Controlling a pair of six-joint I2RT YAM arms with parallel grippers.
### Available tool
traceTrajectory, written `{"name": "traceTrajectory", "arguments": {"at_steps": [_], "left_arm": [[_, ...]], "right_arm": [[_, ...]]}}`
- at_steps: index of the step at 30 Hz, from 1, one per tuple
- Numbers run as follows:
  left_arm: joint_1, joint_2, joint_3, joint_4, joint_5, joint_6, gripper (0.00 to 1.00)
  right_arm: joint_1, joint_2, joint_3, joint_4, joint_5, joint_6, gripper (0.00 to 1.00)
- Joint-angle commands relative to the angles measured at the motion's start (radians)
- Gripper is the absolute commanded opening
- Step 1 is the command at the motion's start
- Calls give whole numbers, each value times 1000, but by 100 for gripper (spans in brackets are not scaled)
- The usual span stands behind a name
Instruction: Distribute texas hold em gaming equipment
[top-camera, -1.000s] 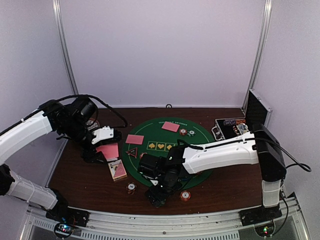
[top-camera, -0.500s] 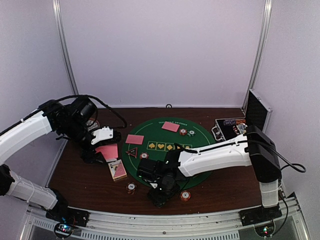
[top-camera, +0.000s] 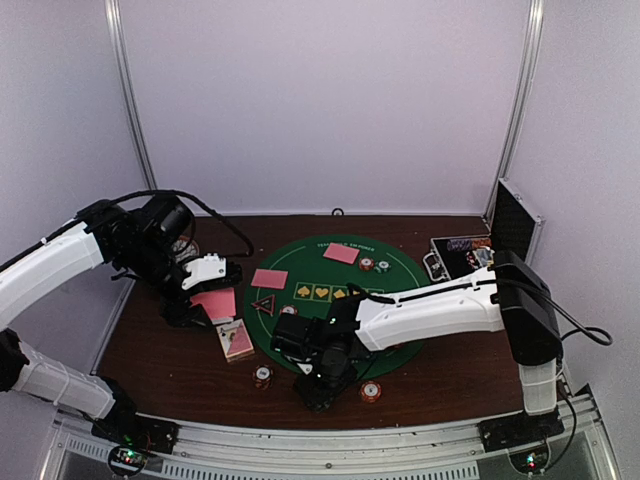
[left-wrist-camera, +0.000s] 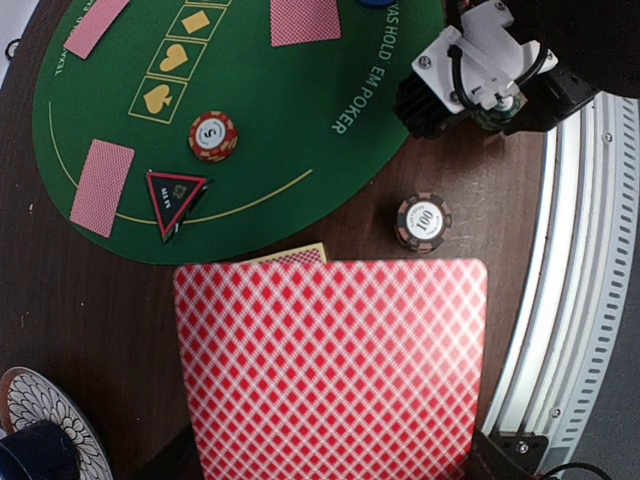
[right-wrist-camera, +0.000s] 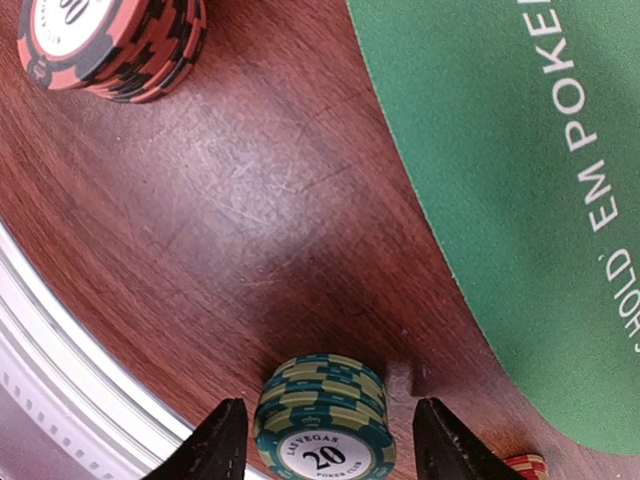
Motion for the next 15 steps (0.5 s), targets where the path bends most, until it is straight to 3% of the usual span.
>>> {"name": "traceTrajectory", "arguments": {"at_steps": [1, 10, 15], "left_arm": [[-2, -23, -7, 7, 15, -1, 0], [-2, -25, -9, 8, 15, -2, 0], [-2, -25, -7, 7, 13, -1, 0]], "right_arm": [[2, 4, 25, -18, 22, -14, 59], [2, 16, 19, -18, 19, -14, 50], [2, 8, 28, -28, 23, -14, 36]]}}
